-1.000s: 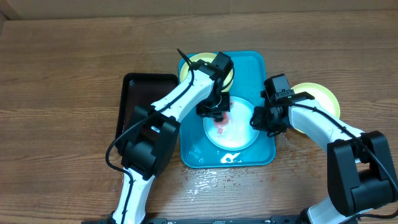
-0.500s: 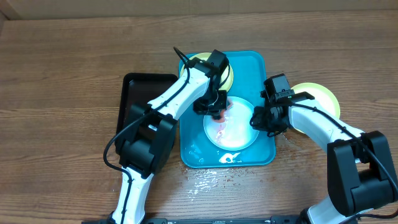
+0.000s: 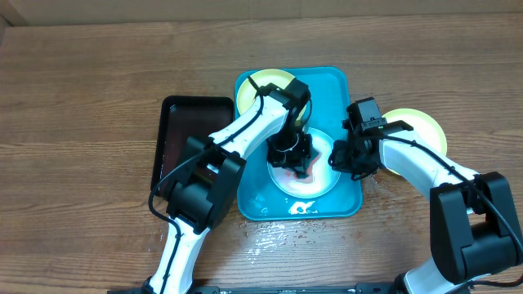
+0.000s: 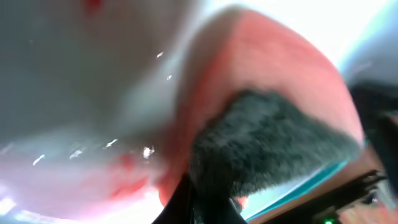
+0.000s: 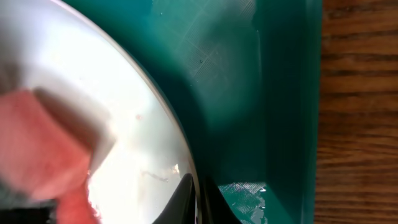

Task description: Clean dirty plates on tray and stack at the side

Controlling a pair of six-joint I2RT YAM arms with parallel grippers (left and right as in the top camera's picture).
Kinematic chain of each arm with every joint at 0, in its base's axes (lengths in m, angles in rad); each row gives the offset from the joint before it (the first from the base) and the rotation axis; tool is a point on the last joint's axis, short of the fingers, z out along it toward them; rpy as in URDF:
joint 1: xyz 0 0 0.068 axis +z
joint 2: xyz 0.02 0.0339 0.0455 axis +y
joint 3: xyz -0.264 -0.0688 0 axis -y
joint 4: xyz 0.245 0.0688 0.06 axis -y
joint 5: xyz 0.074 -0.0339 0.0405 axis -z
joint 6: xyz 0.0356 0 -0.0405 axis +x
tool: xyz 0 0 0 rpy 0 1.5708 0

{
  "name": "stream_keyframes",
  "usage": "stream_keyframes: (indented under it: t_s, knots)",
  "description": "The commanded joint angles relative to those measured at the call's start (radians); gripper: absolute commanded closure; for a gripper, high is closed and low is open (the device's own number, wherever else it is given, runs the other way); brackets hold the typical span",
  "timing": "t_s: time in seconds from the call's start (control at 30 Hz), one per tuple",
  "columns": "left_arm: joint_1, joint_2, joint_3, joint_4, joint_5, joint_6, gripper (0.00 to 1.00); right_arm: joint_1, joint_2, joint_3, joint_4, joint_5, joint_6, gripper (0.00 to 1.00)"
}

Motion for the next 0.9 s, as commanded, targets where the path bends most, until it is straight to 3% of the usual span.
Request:
stream_keyframes:
  t_s: [0.0, 0.2, 0.4, 0.63, 0.87]
  knots:
    - [0.011, 0.019, 0.003, -0.070, -0.161, 0.023, 0.96, 0.005, 0.016, -0.013, -0.006, 0.025, 0.004, 0.96]
    - [0.021, 0.018, 0.003, -0.152, -0.467, 0.007, 0.96, 0.005, 0.016, -0.013, -0.005, 0.025, 0.003, 0.96]
    - [0.048, 0.003, 0.043, -0.133, -0.666, 0.009, 0.96, 0.005, 0.016, -0.013, -0.003, 0.025, 0.003, 0.96]
    - [0.055, 0.003, 0.071, -0.040, -0.640, 0.098, 0.96, 0.005, 0.016, -0.013, -0.005, 0.025, 0.003, 0.96]
    - [0.055, 0.003, 0.071, 0.077, -0.392, 0.162, 0.96, 0.005, 0.016, -0.013, -0.007, 0.025, 0.003, 0.96]
